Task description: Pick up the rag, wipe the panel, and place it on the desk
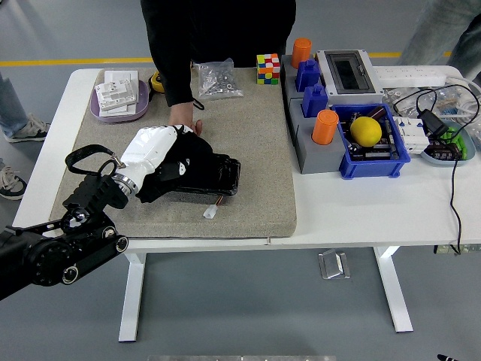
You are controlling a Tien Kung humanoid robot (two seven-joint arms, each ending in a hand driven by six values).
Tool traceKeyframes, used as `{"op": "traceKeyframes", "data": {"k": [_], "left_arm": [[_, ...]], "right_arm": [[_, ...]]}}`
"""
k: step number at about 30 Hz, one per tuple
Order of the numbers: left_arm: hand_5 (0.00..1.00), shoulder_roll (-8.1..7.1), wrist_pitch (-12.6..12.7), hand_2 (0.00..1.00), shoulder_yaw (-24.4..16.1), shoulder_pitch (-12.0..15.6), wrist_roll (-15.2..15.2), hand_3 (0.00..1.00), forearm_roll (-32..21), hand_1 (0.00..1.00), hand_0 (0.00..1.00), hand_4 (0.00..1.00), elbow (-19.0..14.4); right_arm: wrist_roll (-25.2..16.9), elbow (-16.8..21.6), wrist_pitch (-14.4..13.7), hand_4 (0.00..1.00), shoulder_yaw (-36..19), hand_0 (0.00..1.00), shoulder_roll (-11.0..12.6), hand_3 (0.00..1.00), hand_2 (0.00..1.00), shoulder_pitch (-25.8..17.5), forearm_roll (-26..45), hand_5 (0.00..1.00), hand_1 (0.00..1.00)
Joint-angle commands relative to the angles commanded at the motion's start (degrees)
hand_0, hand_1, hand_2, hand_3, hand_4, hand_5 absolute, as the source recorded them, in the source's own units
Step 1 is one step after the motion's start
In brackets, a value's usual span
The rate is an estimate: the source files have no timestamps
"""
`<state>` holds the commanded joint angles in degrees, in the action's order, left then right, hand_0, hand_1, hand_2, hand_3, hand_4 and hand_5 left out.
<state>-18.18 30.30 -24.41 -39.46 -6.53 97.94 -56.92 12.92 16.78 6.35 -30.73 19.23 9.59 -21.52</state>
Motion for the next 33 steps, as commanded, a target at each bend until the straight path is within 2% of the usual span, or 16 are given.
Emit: {"op": "traceKeyframes", "data": {"k": [8, 23, 33], "left_arm": [[0.002, -1.26, 0.1, 0.659, -1.1, 0.5, 0.2, 0.680, 0.1, 0.142, 0.216, 0.461, 1.2], [0.002, -4.78, 0.2, 0.657, -5.4, 2.3, 0.5, 0.680, 1.2, 0.142, 0.213, 0.461, 3.1], [0.002, -5.70, 0.3, 0.657, -6.7, 3.0, 0.5, 0.679, 1.7, 0.142, 0.212, 0.460, 3.7]], "right_arm": [[-0.1, 0.1, -0.1, 0.998, -0.3, 0.787, -0.2, 0.660, 0.726, -0.1, -0.1, 0.552, 0.713], [0.0, 0.0, -0.1, 0.998, -0.9, 0.786, -0.4, 0.661, 0.726, -0.1, 0.0, 0.552, 0.711], [0.0, 0.1, -0.1, 0.998, -1.2, 0.786, -0.5, 0.662, 0.726, -0.2, 0.1, 0.554, 0.710]]}}
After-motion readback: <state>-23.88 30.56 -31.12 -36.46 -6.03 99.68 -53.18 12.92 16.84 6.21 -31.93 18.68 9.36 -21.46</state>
